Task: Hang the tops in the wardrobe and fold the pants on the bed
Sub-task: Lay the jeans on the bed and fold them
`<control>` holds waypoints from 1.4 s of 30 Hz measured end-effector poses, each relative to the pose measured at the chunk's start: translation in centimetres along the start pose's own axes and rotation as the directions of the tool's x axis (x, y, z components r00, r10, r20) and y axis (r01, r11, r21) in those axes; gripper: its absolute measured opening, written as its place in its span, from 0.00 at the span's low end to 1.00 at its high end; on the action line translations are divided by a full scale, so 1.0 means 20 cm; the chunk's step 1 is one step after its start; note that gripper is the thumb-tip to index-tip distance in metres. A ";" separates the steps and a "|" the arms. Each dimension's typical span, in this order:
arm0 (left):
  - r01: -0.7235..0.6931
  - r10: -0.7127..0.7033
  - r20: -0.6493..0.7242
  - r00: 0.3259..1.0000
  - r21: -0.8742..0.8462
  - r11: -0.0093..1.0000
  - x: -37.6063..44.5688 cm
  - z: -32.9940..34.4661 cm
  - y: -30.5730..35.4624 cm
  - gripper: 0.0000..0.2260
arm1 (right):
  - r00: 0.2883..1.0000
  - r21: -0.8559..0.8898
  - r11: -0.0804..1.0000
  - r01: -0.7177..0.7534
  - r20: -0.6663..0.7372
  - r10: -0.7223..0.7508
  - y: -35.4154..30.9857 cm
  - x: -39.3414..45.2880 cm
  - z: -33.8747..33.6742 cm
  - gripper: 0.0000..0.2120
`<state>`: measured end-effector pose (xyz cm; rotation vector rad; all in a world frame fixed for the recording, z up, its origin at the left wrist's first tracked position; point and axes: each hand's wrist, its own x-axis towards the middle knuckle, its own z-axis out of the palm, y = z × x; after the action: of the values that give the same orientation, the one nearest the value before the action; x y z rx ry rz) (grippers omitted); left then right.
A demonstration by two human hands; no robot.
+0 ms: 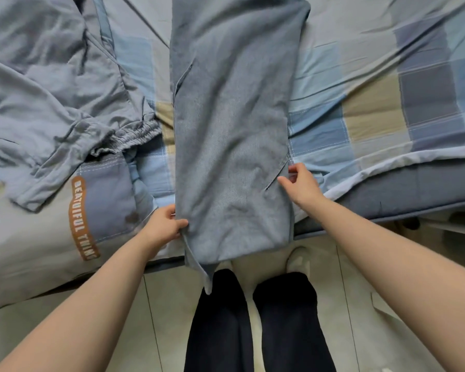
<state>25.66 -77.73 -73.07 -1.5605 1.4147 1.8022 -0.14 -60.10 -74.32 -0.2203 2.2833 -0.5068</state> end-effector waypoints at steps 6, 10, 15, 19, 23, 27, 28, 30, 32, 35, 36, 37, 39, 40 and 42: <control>-0.035 0.033 0.020 0.999 0.103 0.994 -0.01 -0.03 -0.02 0.15 | 1.000 -0.001 1.000 -0.008 -0.005 0.008 0.06 0.00 0.05 0.18; -0.045 0.037 0.052 0.998 0.155 0.987 -0.02 -0.06 -0.03 0.14 | 0.985 -0.175 0.982 0.073 0.166 -0.044 0.10 -0.03 0.06 0.21; 0.011 -0.042 0.139 0.989 0.216 0.976 -0.03 -0.09 -0.01 0.11 | 0.884 0.163 0.971 -0.173 0.460 0.080 0.20 -0.08 -0.13 0.09; -0.057 0.070 0.006 0.998 0.650 0.758 0.04 -0.03 0.03 0.05 | 0.913 0.247 0.948 -0.201 0.397 0.091 0.21 -0.10 -0.07 0.05; -0.031 0.119 -0.090 0.989 0.656 0.754 -0.01 0.07 -0.01 0.06 | 0.942 0.360 0.896 -0.261 0.299 0.154 0.20 -0.14 -0.02 0.06; 0.028 -0.027 -0.009 1.000 0.064 0.998 -0.12 0.14 -0.10 0.07 | 0.921 0.479 0.825 -0.300 0.371 0.119 0.20 -0.25 -0.04 0.10; 0.041 -0.041 0.007 0.999 0.026 0.999 -0.14 0.15 -0.14 0.07 | 0.913 0.498 0.811 -0.306 0.396 0.101 0.21 -0.27 -0.05 0.11; 0.022 -0.022 -0.002 1.000 0.158 0.987 -0.17 0.17 -0.19 0.07 | 0.892 0.476 0.817 -0.325 0.442 0.097 0.25 -0.31 -0.06 0.13; 0.003 0.004 -0.022 1.000 0.311 0.951 -0.18 0.17 -0.24 0.07 | 0.870 0.305 0.910 -0.282 0.481 0.109 0.30 -0.34 -0.06 0.14; 0.005 -0.002 -0.013 1.000 0.179 0.984 -0.23 0.16 -0.27 0.10 | 0.851 0.094 0.977 -0.190 0.512 0.116 0.36 -0.39 -0.04 0.19; 0.006 -0.005 -0.007 1.000 0.107 0.994 -0.25 0.16 -0.28 0.11 | 0.851 0.130 0.967 -0.220 0.510 0.124 0.38 -0.41 -0.05 0.21; 0.010 -0.010 -0.003 1.000 0.053 0.999 -0.27 0.16 -0.28 0.13 | 0.850 0.196 0.943 -0.268 0.509 0.136 0.39 -0.42 -0.05 0.22; 0.032 -0.032 0.029 0.999 -0.020 0.999 -0.34 0.16 -0.30 0.17 | 0.851 0.330 0.872 -0.362 0.498 0.165 0.41 -0.46 -0.08 0.23; 0.043 -0.040 0.064 0.997 -0.046 0.998 -0.38 0.17 -0.31 0.17 | 0.855 0.378 0.840 -0.390 0.488 0.177 0.42 -0.48 -0.10 0.22; 0.065 -0.054 0.110 0.992 -0.100 0.993 -0.42 0.21 -0.33 0.13 | 0.882 0.404 0.834 -0.377 0.431 0.189 0.44 -0.54 -0.13 0.21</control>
<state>31.38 -68.58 -68.96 -1.5139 1.2320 1.9202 5.43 -48.08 -69.25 0.2592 1.7081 -0.7761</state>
